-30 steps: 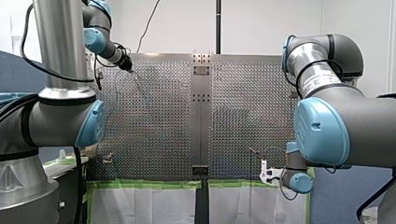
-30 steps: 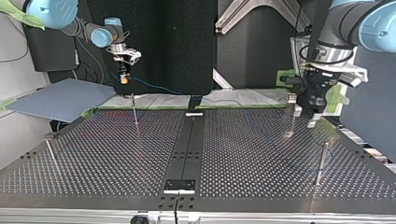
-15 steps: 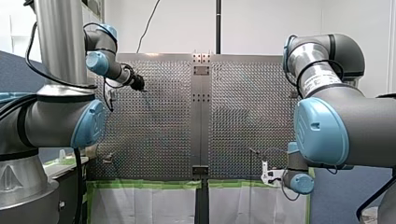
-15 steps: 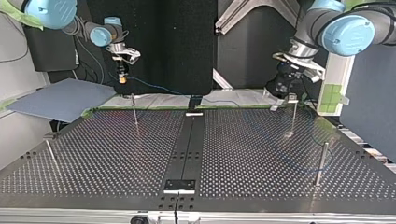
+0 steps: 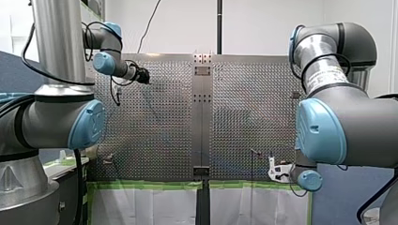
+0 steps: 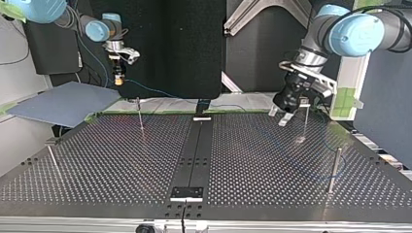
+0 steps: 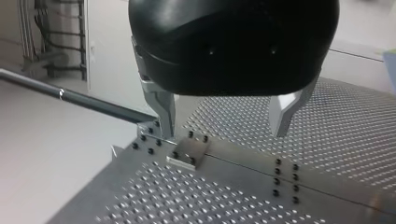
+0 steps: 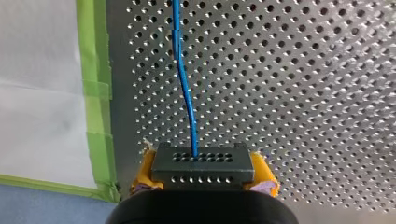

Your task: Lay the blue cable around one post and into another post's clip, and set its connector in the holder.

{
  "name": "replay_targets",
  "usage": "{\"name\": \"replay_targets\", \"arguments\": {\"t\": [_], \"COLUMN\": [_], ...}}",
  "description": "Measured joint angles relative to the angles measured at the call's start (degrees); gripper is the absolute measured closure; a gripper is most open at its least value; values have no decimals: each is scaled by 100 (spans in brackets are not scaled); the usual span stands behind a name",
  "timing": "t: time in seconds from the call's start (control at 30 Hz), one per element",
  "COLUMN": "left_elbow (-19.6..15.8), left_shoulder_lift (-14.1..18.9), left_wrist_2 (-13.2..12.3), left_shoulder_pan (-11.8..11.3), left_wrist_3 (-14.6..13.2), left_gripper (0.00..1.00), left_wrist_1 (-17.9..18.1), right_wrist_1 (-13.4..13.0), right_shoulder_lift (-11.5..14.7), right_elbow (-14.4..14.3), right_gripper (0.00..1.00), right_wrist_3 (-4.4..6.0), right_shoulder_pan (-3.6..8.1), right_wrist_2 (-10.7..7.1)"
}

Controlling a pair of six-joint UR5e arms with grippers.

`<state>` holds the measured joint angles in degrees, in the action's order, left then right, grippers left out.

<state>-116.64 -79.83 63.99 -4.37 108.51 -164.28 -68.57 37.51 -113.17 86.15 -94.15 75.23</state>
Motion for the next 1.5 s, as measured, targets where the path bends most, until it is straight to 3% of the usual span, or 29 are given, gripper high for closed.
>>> {"name": "replay_targets", "arguments": {"t": [0.2, 0.33, 0.5, 0.67, 0.93, 1.23, 1.5], "left_elbow": [-33, -36, -34, -38, -92, -489, -893], "left_shoulder_lift": [5, 16, 51, 42, -32, -71, -418], "left_wrist_2": [223, 285, 287, 322, 376, 338, 691], "left_shoulder_pan": [97, 80, 22, 28, 98, 317, 686], "left_wrist_3": [11, 47, 86, 108, 80, 4, 155], "left_gripper": [0, 0, 0, 0, 0, 0, 0], "left_wrist_1": [327, 427, 427, 385, 348, 501, 863], "right_wrist_1": [-56, -63, -72, -100, -80, -156, -154], "right_shoulder_lift": [362, 507, 391, 180, 136, 132, 133], "right_elbow": [-81, -91, -94, -96, -90, -89, -73], "right_gripper": [99, 99, 99, 99, 99, 99, 99], "right_wrist_3": [71, 171, 251, 260, 259, 275, 288], "right_shoulder_pan": [-16, -42, -68, -71, -71, -80, -89], "right_wrist_2": [-301, -394, -409, -344, -281, -340, -350]}}
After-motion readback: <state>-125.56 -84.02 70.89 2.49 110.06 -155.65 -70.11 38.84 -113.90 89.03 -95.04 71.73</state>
